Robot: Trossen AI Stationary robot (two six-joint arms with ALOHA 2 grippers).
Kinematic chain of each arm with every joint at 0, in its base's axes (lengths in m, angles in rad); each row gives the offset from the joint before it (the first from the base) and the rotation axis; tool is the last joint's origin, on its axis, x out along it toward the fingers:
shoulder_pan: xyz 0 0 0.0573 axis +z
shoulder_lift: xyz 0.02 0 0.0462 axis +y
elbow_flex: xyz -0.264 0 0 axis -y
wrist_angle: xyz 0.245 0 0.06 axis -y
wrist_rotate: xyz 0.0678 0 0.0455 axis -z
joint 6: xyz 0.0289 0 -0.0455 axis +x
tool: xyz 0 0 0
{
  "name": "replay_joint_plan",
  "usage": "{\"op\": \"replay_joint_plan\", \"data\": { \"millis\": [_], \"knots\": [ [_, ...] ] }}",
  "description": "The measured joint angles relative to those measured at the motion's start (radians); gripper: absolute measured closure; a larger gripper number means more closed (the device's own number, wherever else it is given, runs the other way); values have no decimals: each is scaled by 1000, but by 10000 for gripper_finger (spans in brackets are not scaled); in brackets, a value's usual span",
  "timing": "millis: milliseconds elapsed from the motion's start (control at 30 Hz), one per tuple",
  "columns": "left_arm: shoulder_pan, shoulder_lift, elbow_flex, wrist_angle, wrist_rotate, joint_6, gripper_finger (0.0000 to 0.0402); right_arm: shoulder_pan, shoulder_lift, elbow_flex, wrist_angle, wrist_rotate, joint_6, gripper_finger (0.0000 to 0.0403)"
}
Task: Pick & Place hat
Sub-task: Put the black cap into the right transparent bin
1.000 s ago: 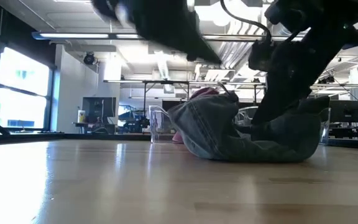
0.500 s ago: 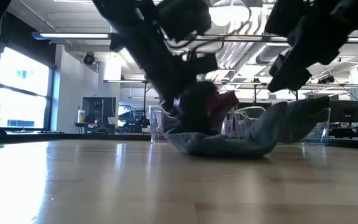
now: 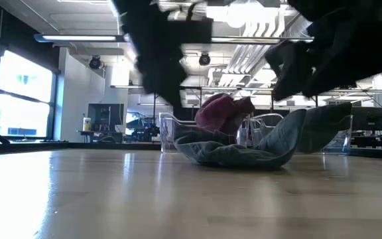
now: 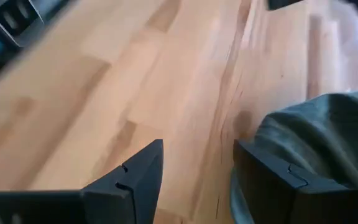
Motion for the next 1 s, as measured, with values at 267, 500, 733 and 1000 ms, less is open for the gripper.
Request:
{"op": "replay_joint_plan", "data": {
  "millis": [267,500,733,1000],
  "knots": [
    [18,3,-85,-39,90,-79,292,0,200,236,-408,124,-160,187],
    [16,-3,-94,49,129,-20,292,0,297,327,-620,247,-359,240],
    [12,-17,-95,325,243,128,292,27,294,326,-648,294,-314,389],
    [112,74,-92,609,467,191,292,147,282,326,-643,390,-268,398]
  ]
}}
